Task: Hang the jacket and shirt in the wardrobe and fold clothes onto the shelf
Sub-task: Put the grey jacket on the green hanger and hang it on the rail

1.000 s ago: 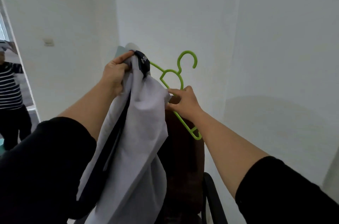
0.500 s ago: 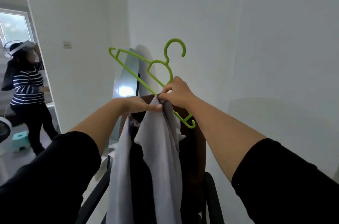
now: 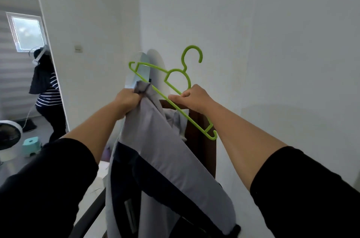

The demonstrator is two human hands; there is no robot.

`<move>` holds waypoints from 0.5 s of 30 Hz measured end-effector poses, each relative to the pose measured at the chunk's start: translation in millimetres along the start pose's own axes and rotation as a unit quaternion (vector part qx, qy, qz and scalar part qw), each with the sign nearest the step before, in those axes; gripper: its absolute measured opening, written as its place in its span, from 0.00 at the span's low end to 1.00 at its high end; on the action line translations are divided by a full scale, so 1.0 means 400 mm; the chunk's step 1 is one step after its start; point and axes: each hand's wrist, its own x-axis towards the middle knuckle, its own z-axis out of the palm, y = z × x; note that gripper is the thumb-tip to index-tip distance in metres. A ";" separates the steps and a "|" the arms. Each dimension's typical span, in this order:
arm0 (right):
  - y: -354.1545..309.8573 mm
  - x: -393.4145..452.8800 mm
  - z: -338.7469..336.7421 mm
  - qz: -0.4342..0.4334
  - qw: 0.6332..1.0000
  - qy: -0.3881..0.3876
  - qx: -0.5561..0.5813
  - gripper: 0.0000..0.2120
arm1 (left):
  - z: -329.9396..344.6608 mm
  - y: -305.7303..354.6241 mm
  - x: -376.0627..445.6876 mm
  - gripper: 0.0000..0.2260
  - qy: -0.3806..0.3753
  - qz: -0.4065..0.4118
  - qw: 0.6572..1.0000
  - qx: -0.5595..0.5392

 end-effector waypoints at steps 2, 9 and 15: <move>-0.003 -0.004 0.001 -0.006 1.000 -0.011 0.022 0.30 | 0.009 0.017 -0.009 0.14 0.065 -0.051 0.997 -0.004; -0.029 -0.017 0.030 -0.039 0.998 -0.040 0.042 0.32 | 0.089 0.111 -0.061 0.13 -0.008 -0.136 0.952 -0.273; -0.006 -0.017 0.039 -0.044 0.997 -0.032 -0.048 0.20 | 0.122 0.135 -0.108 0.06 -0.073 -0.132 0.924 -0.352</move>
